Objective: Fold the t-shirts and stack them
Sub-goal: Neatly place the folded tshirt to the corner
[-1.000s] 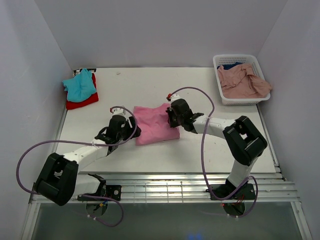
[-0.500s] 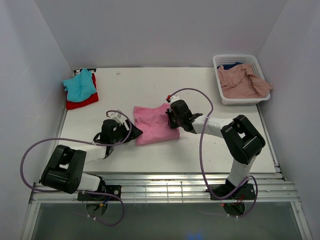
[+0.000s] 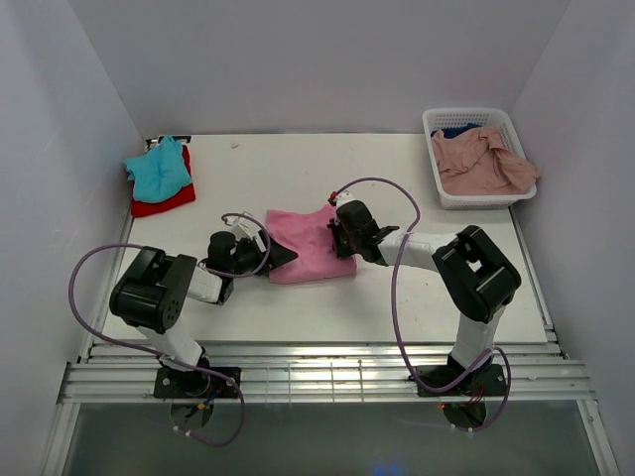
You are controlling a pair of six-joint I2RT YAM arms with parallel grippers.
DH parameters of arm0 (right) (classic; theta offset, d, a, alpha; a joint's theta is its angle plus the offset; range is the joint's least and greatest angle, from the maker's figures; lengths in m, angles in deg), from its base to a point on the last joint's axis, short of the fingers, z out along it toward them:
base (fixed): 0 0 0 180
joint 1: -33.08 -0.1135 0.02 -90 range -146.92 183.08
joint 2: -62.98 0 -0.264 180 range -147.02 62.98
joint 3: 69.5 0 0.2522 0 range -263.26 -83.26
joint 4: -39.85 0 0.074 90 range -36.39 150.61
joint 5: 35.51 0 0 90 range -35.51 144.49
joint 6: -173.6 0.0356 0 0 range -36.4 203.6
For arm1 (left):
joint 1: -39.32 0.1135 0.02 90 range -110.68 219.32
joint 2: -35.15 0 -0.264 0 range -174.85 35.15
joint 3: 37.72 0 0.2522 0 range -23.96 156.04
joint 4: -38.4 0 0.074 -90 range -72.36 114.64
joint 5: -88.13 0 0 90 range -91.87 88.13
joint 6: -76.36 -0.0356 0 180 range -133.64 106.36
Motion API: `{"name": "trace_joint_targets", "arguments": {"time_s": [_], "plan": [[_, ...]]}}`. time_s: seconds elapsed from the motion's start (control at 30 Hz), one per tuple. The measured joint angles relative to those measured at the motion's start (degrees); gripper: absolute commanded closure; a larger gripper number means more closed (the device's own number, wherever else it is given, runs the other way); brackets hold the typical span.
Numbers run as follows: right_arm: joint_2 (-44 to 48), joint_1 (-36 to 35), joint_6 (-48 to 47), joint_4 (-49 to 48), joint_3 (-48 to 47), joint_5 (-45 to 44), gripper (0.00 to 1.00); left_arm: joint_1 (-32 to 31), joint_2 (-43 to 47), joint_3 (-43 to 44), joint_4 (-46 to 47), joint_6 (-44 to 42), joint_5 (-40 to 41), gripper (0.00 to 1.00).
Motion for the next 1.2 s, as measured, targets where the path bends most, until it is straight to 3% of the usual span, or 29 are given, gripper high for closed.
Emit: {"name": "trace_joint_targets", "arguments": {"time_s": [0.13,0.5,0.53,0.63,0.67,0.8,0.9,1.0,1.2], "plan": [[-0.3,0.0,0.3,-0.4,0.0,0.3,0.92,-0.1,-3.5,2.3,2.6,1.6,-1.3,0.15],[-0.7,-0.1,0.9,-1.3,0.0,0.9,0.92,-4.8,-11.5,8.9,7.7,3.3,-0.7,0.17],[-0.7,-0.1,0.9,-1.3,0.0,0.9,0.92,-4.9,-11.6,9.0,7.8,3.3,-0.4,0.19],[-0.8,-0.2,1.0,-1.5,0.0,1.0,0.92,-5.0,-12.0,8.9,7.5,2.8,0.5,0.44],[-0.9,-0.2,1.0,-1.6,0.0,1.0,0.92,-5.0,-12.4,9.0,7.3,2.6,0.8,0.59],[-1.0,-0.2,1.1,-1.9,0.0,1.2,0.92,-5.0,-14.7,9.6,6.9,2.3,0.5,0.87],[-1.0,-0.3,1.1,-1.9,0.0,1.2,0.92,-5.1,-15.5,10.7,6.7,2.0,-0.3,0.95],[-1.0,-0.4,1.1,-1.9,0.0,1.1,0.9,-5.4,-14.5,12.1,2.7,0.2,0.0,0.96],[-0.2,-0.6,0.9,-1.0,0.0,-0.3,0.83,-6.3,-8.5,22.4,-20.8,-11.3,9.2,0.94]]}}
